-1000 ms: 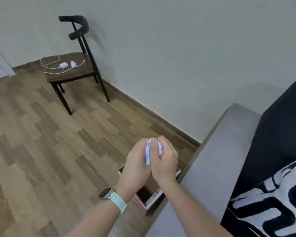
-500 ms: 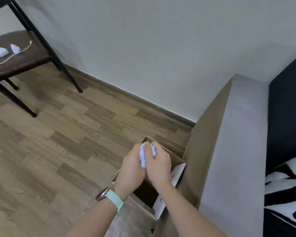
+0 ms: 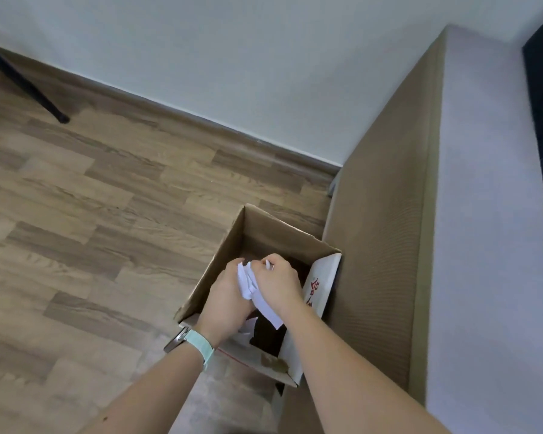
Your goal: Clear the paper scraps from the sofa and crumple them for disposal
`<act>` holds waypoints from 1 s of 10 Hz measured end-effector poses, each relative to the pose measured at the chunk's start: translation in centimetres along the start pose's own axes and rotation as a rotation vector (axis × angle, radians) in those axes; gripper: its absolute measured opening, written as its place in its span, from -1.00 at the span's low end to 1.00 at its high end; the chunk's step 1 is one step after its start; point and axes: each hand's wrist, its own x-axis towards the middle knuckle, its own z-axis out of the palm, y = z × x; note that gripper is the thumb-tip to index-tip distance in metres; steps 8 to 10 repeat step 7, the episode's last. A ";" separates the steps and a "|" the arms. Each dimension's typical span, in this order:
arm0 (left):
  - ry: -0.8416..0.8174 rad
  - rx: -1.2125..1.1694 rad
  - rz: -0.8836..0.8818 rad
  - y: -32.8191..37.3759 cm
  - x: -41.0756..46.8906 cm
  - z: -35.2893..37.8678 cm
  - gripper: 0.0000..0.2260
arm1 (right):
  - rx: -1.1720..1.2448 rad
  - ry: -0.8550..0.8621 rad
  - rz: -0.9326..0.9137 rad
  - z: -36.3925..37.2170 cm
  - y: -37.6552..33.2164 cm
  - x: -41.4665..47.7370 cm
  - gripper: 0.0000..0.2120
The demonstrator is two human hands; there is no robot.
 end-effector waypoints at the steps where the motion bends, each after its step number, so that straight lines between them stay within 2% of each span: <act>1: 0.006 0.110 0.107 0.3 -0.4 -0.1 -0.46 | 0.028 0.026 0.049 0.3 0.8 0.5 -0.89; 2: -0.057 -0.004 0.091 0.3 -1.3 -0.7 -0.27 | 0.086 0.103 0.079 0.4 1.2 0.9 -0.88; 3: -0.013 -0.151 0.074 0.4 -1.3 -0.6 -0.16 | 0.102 0.156 0.105 0.3 1.8 1.0 -0.87; 4: 0.004 -0.163 0.120 0.4 -1.6 -0.4 -0.16 | 0.101 0.177 0.109 0.3 2.5 0.8 -0.82; 5: 0.025 -0.131 0.181 0.1 -1.9 -0.6 -0.27 | 0.095 0.202 0.111 0.1 2.3 0.4 -0.75; 7: 0.090 -0.076 0.237 1.4 -2.5 -1.6 -0.80 | 0.110 0.215 0.056 -0.6 1.2 -0.2 -0.83; 10: 0.090 -0.076 0.237 1.4 -2.5 -1.6 -0.80 | 0.110 0.215 0.056 -0.6 1.2 -0.2 -0.83</act>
